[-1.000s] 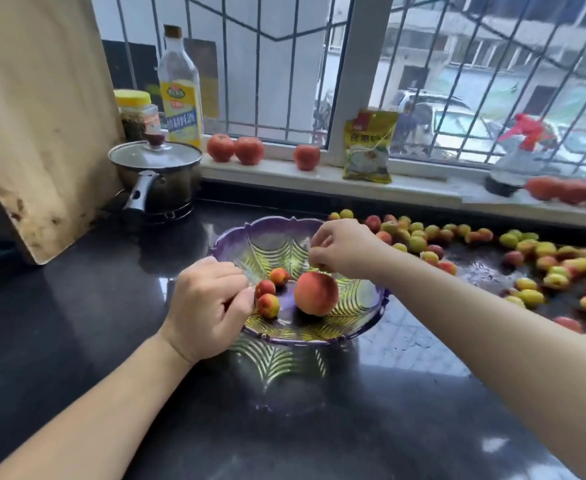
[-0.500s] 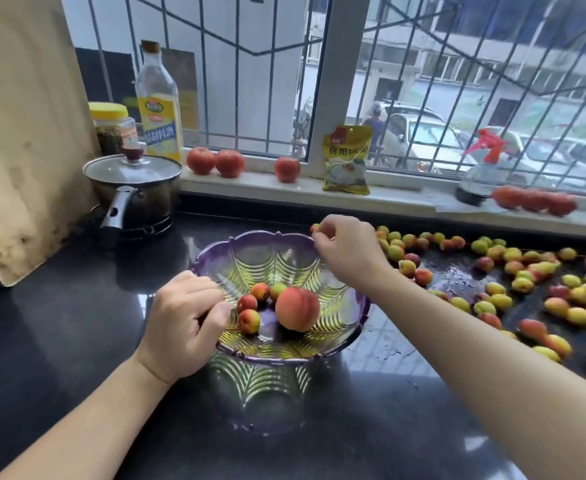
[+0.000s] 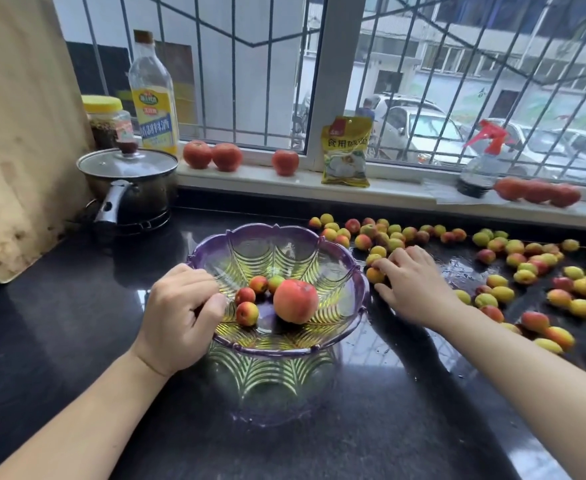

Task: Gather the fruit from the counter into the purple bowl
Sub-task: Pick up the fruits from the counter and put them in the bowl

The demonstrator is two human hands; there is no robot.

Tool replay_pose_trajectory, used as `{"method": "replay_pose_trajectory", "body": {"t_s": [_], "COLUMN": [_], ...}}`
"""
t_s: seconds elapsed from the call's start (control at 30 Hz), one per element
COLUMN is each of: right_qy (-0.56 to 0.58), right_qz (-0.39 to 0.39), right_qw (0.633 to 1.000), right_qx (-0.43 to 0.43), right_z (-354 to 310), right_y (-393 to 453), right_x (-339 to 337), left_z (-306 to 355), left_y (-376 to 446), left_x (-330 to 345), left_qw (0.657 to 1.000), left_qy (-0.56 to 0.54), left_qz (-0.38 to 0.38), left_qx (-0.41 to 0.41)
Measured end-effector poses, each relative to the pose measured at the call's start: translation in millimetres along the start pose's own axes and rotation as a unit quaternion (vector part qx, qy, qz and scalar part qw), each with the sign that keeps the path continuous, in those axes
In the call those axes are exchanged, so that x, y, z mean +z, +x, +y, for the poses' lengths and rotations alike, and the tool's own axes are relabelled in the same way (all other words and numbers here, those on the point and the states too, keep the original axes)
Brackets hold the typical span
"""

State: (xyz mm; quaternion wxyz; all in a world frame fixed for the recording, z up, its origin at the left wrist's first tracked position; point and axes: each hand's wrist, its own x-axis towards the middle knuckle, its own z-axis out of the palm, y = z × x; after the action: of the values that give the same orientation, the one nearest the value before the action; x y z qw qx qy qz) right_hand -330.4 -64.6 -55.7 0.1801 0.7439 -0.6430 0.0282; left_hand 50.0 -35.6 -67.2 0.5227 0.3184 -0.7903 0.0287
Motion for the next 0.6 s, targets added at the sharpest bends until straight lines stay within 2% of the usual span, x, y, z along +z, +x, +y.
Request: {"method": "replay_pose_trajectory", "body": {"t_s": [0.2,0.27,0.33,0.4,0.43,0.5,0.6], "right_qy": [-0.002,0.02,0.121,0.247,0.285,0.313,0.285], "right_qz": [0.009,0.007,0.052,0.121,0.14,0.117,-0.01], "right_qw": [1.0,1.0,0.988,0.95,0.936,0.938,0.958], "right_qx": [-0.016,0.009,0.082,0.148,0.152,0.094,-0.031], "right_z": [-9,-13,-17,-25,-31,-46,-74], "right_y": [9,15,22,30,33,36,37], "right_x": [-3,-11,-28,-52,-66,-90,-105], "left_z": [-1,-1,0,-1,-2,-3,-2], "left_y": [-1,-1,0,0,0,-1,-2], "left_x": [0,0,0,0,0,0,-1], "left_qw": [1.0,1.0,1.0,1.0,1.0,1.0,1.0], "left_qy": [-0.002,-0.003,-0.006,-0.007,-0.006,-0.005,-0.006], "left_qz": [-0.001,-0.001,-0.003,-0.005,-0.007,-0.01,-0.01], "left_qx": [-0.002,-0.003,-0.005,-0.008,-0.011,-0.016,-0.018]}}
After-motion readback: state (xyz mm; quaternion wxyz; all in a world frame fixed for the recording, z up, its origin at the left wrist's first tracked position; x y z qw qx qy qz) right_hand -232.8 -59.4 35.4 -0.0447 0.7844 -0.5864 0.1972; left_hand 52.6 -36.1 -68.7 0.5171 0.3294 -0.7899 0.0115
